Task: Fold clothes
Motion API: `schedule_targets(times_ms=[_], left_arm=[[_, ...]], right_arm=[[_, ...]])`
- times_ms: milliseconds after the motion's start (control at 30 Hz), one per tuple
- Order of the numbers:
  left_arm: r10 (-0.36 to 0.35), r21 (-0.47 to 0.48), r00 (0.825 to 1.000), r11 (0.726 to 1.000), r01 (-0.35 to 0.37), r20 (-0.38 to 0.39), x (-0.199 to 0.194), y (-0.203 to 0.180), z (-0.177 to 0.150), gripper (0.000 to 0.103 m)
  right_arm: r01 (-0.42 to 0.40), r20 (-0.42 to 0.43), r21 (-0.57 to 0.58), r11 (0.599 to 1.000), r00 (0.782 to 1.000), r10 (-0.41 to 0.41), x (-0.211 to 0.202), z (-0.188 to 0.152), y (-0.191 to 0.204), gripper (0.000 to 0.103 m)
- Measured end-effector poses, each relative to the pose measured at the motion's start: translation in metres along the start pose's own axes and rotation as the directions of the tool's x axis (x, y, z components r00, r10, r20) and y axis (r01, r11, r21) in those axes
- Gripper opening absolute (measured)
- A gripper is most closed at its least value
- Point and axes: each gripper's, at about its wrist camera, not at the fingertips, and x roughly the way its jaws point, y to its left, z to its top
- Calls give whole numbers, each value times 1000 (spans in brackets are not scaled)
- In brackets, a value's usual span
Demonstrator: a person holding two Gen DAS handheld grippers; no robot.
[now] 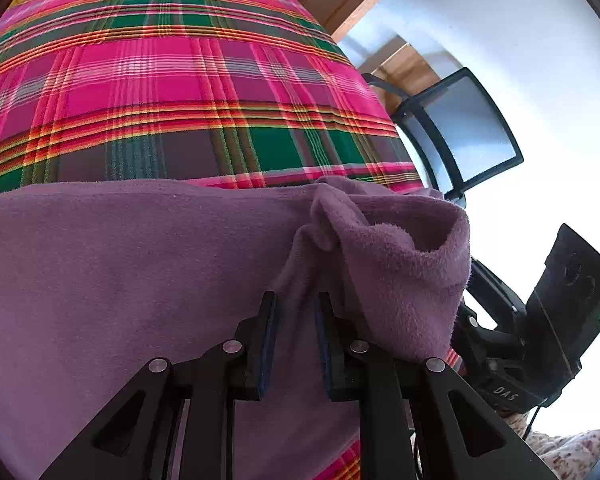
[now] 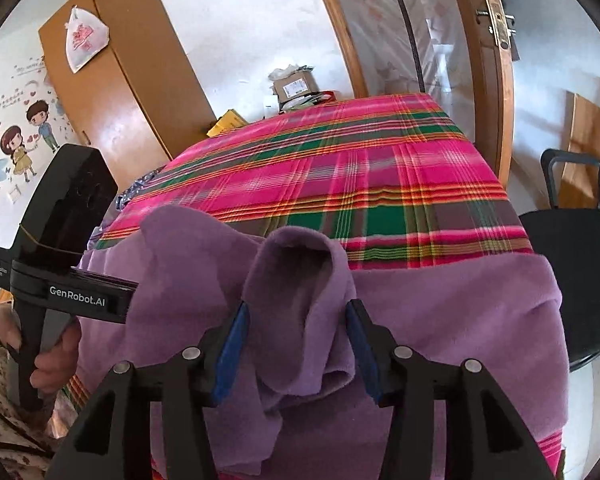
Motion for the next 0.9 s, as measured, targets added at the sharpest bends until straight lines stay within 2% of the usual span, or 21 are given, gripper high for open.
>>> schedule_targets(times_ms=[233,567,733,900], left_arm=[[-4,-3,1000,1000,4,0,2,-4,1,19],[-27,1,1000,1000,27,0,2,-6,1,19],[-33,2,999,999,33,0,1,-4,-1,19],[-38,-1,999,999,38,1,1,-2,-1,19]], right_arm=[[109,15,-95,989,994,-108,8,8,17,50],[46,10,-88,995,999,-45,5,20,25,50],[68,-12,-68,995,998,-69,14,22,26,50],[100,-14,-95,990,995,-102,18,22,34,50]])
